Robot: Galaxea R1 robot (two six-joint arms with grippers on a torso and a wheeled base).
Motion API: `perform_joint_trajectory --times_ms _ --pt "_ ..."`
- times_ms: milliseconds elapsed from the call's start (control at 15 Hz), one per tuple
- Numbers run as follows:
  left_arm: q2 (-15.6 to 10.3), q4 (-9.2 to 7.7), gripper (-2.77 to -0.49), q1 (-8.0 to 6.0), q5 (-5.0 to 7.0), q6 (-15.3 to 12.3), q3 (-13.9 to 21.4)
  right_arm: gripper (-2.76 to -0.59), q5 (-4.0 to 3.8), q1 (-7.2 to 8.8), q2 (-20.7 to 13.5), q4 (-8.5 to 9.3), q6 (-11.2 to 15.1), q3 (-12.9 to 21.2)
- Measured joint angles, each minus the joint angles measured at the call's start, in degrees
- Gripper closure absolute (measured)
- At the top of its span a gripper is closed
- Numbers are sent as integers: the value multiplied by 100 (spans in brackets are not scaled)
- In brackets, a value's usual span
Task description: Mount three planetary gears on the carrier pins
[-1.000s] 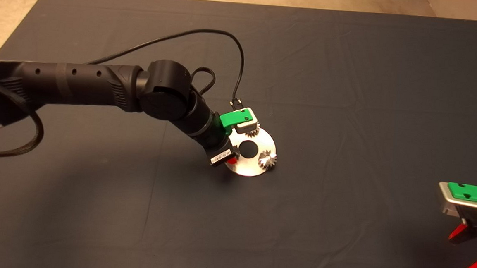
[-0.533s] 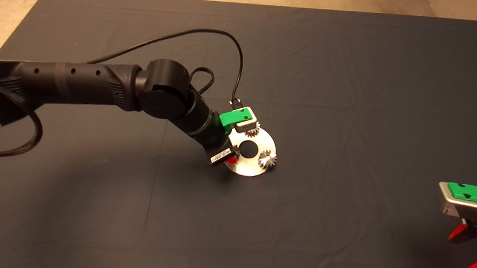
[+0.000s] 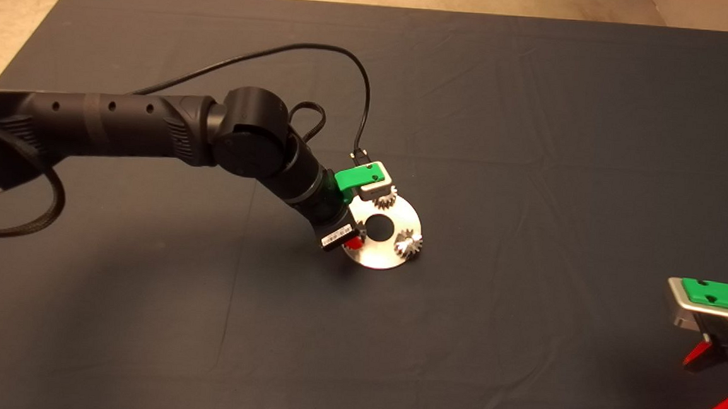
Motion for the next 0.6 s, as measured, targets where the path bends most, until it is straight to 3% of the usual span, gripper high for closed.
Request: perform_joint_trajectory --times_ms 600 --pt "-2 43 -86 1 -210 17 -184 -148 -2 0 -2 0 0 0"
